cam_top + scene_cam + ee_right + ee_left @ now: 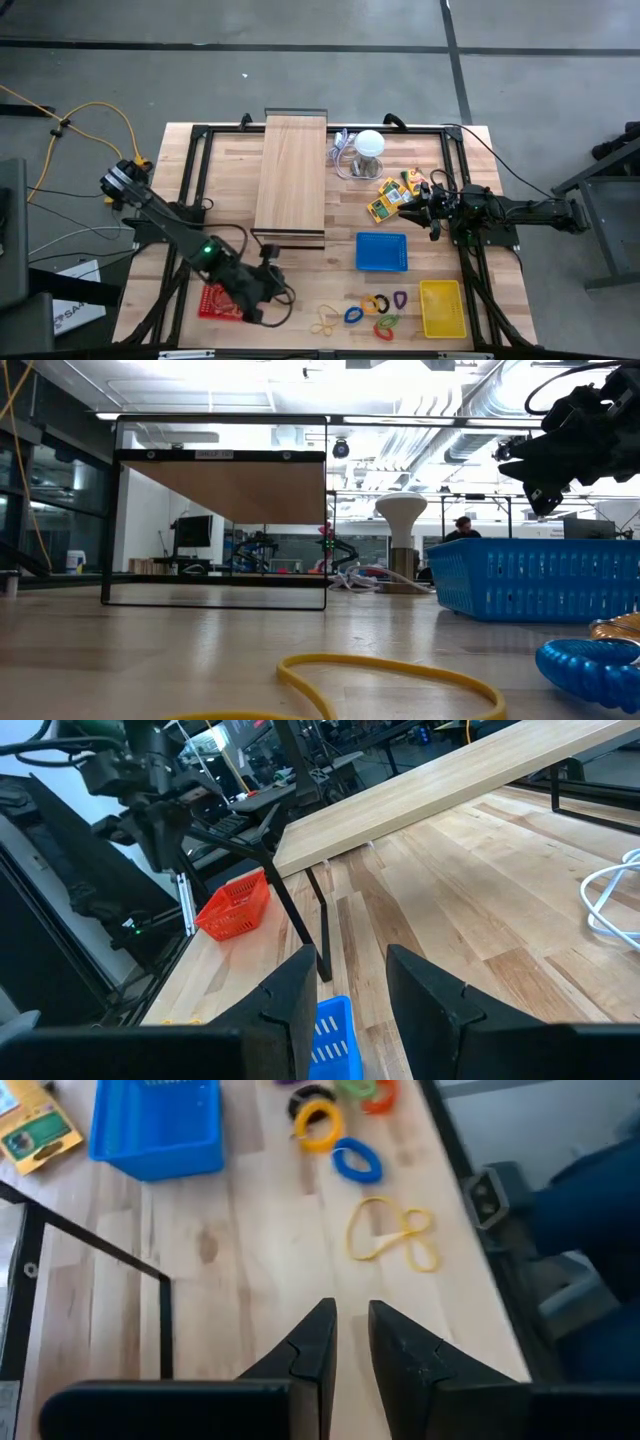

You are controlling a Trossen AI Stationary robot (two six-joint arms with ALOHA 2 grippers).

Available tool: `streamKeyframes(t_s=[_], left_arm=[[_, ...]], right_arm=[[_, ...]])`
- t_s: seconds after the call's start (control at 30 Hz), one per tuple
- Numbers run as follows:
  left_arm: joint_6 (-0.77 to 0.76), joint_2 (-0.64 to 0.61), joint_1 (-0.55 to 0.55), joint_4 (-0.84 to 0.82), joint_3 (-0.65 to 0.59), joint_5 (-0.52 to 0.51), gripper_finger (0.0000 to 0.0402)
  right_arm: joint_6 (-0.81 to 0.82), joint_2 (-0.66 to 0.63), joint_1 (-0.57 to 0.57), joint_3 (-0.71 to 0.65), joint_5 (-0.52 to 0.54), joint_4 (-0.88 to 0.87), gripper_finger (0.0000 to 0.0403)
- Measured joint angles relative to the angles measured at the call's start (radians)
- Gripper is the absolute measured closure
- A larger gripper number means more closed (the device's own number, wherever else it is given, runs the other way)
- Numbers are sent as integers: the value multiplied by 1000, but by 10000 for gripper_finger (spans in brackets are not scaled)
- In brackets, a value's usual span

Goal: Pick & Place Office Desk Supplies
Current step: Put the yellow rubber band into the red bin

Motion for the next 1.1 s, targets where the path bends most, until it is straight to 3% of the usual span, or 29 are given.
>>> streamKeyframes(t_s=[0.5, 1.1], left_arm=[[208, 268, 52, 357, 0, 0, 343], [186, 408, 49, 412, 48, -40, 344]], right_arm=[[0, 0, 0, 0, 0, 0, 292], [0, 0, 0, 0, 1, 1, 292]])
